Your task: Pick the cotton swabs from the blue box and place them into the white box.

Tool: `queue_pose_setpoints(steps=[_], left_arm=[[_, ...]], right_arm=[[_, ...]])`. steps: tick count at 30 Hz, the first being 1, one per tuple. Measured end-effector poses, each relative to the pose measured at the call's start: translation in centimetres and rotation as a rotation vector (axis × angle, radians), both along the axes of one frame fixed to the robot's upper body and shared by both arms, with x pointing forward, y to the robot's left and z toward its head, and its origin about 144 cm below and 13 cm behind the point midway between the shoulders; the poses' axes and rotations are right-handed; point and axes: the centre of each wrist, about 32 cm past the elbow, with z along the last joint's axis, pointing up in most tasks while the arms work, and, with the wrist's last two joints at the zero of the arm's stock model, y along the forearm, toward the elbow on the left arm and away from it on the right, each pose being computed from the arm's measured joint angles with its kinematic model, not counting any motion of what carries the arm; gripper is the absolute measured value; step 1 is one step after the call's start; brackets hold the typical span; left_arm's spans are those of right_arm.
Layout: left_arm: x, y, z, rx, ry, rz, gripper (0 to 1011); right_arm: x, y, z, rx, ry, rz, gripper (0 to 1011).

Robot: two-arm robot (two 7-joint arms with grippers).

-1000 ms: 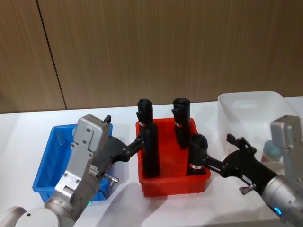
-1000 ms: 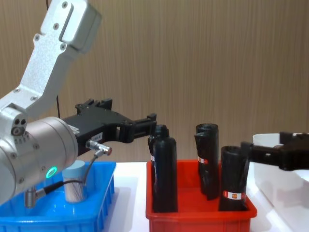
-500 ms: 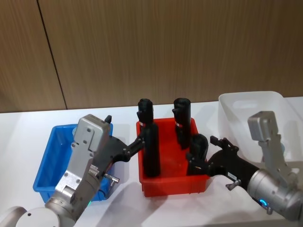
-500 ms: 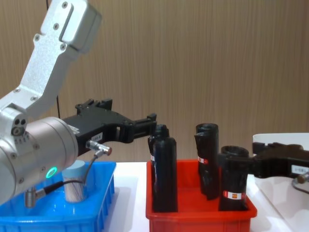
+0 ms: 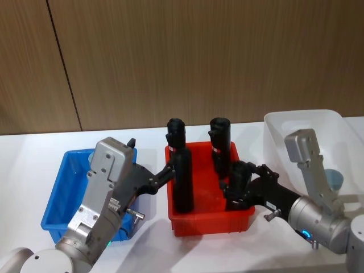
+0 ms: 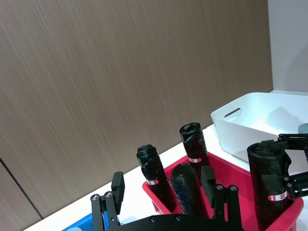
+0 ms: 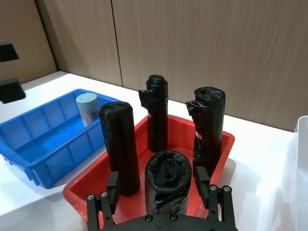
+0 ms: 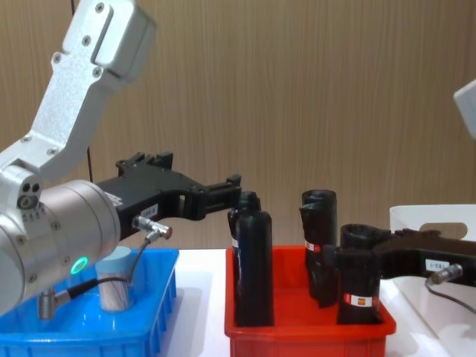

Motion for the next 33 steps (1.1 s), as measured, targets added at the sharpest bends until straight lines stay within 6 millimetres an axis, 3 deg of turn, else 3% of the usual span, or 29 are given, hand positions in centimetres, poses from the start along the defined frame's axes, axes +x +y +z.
queue_pose_setpoints(steps=[7, 10, 16, 18, 33], left_arm=[[0.0, 0.0, 0.0, 0.000, 0.000, 0.000, 1004], [0.0, 0.0, 0.0, 0.000, 0.000, 0.000, 1004], [0.0, 0.0, 0.0, 0.000, 0.000, 0.000, 1004], [0.0, 0.0, 0.0, 0.000, 0.000, 0.000, 1004], [0.0, 0.0, 0.0, 0.000, 0.000, 0.000, 1004]], right_arm=[[0.7, 0.0, -0.2, -0.001, 0.008, -0.006, 860], [0.9, 0.0, -0.3, -0.001, 0.009, -0.007, 745], [1.1, -0.2, -0.2, 0.001, 0.009, -0.008, 606], [1.1, -0.2, -0.2, 0.003, 0.009, -0.008, 499], [0.9, -0.5, 1.3, 0.030, -0.036, -0.009, 377]])
